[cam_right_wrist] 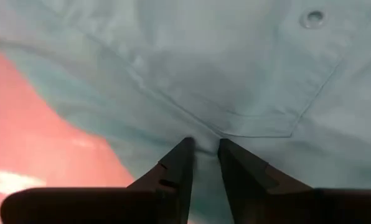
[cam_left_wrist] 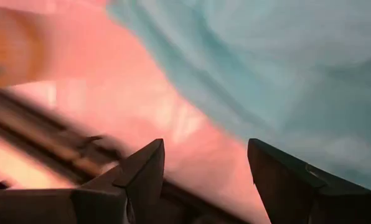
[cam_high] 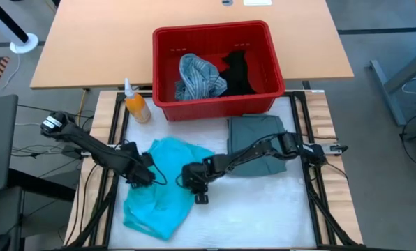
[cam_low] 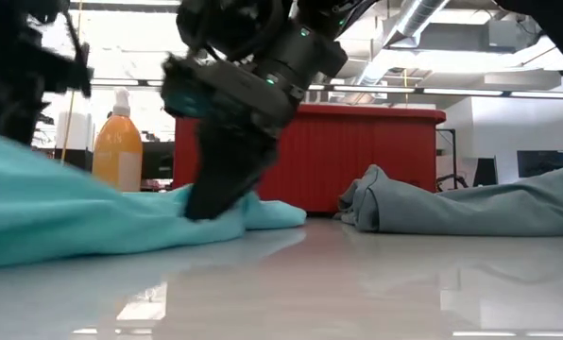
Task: Fold Laundry from Bin
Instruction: Fold the light blue shorts
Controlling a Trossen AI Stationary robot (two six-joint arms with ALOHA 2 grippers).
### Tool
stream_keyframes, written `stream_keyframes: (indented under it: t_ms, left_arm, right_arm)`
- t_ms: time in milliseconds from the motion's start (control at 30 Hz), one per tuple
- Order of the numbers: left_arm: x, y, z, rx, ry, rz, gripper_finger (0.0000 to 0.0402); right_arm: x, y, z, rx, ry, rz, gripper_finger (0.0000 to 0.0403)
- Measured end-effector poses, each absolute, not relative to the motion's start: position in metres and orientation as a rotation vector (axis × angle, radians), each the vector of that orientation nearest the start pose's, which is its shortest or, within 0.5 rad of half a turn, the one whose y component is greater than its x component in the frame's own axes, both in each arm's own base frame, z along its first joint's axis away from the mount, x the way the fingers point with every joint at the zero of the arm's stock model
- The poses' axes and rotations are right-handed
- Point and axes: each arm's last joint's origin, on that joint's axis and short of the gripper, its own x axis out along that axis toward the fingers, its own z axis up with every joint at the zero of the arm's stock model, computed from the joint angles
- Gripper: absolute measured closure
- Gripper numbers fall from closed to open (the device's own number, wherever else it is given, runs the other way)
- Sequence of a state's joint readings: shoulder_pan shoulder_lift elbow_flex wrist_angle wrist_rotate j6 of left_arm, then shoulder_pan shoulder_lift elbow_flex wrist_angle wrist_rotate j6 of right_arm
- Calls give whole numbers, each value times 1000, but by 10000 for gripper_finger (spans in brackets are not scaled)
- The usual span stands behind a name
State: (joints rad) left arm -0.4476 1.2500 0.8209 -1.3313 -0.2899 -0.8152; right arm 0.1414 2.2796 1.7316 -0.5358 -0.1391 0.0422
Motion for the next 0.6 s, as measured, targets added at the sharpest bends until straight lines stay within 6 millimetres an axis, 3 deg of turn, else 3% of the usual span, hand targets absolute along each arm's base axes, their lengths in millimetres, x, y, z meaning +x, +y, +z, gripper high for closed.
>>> stream_keyframes:
  t_ms: [200,400,500,600]
  left_arm:
    - [157,-58,264,-80,1286,554,182]
    - [157,-52,303,-164,1029,464,182]
    - [157,-52,307,-205,965,432,182]
    - [163,-58,299,-255,964,364,182]
  right_arm:
    - [459,28,164,-85,1170,212,296]
    - [440,-20,217,-54,1115,174,296]
    - [431,-24,250,58,1026,177,296]
    - [424,-2,277,159,950,233,296]
